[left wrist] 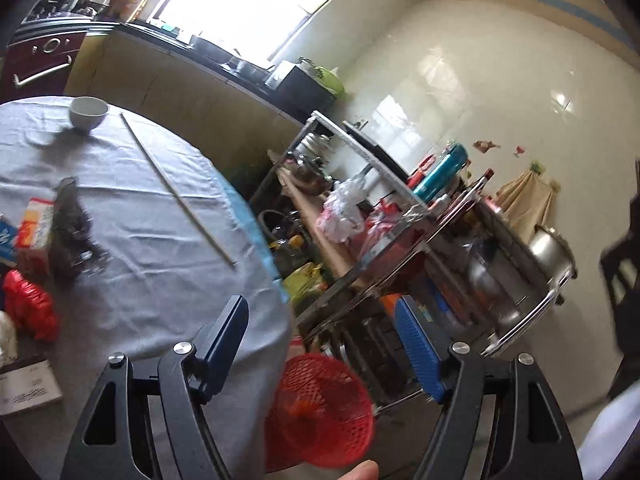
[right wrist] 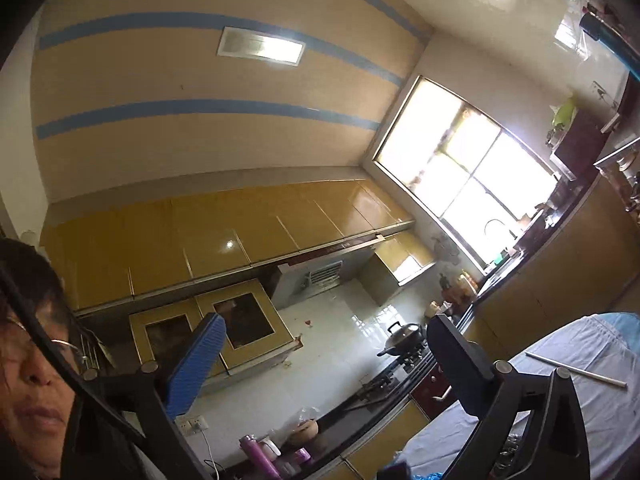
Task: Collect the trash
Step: 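Swing both open tools back toward the table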
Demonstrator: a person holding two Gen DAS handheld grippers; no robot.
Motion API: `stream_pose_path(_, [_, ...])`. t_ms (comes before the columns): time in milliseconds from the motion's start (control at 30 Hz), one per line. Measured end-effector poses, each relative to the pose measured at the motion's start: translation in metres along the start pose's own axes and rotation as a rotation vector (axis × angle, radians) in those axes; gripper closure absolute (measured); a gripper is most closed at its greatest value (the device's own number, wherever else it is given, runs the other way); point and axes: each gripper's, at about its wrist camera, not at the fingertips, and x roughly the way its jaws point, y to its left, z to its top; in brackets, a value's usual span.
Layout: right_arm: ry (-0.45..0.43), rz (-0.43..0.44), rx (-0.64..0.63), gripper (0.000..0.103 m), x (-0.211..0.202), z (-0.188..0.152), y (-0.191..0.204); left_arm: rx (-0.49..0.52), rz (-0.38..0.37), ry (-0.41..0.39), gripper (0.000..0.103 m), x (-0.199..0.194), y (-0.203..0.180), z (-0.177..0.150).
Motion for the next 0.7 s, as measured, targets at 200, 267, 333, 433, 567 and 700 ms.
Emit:
stream_pose_path(200, [-0.002,-0.002,0.067,0.001,-0.008,0.000,-0.046,0.067,-0.082,0.142,0.024,0.060,-0.040,-0.008])
stream_pose_path(267, [-0.003,-0.006,0.096,0.001,-0.010,0.005,-0.065,0.055,-0.082,0.187,0.024,0.079,-0.040,-0.018])
stream_pose_path(333, [0.008,0.000,0.128,0.001,-0.010,0.007,-0.084,0.021,-0.083,0.225,0.024,0.095,-0.037,-0.025])
stream_pose_path(433, [0.032,0.029,0.141,0.001,-0.008,0.008,-0.102,-0.044,-0.073,0.284,0.024,0.115,-0.027,-0.031])
stream_pose_path(567, [0.077,0.070,0.147,0.001,0.002,0.004,-0.118,-0.085,-0.039,0.321,0.024,0.124,-0.017,-0.043])
stream_pose_path(700, [0.130,0.145,0.196,0.001,0.017,-0.009,-0.133,-0.107,-0.022,0.332,0.024,0.120,-0.006,-0.048])
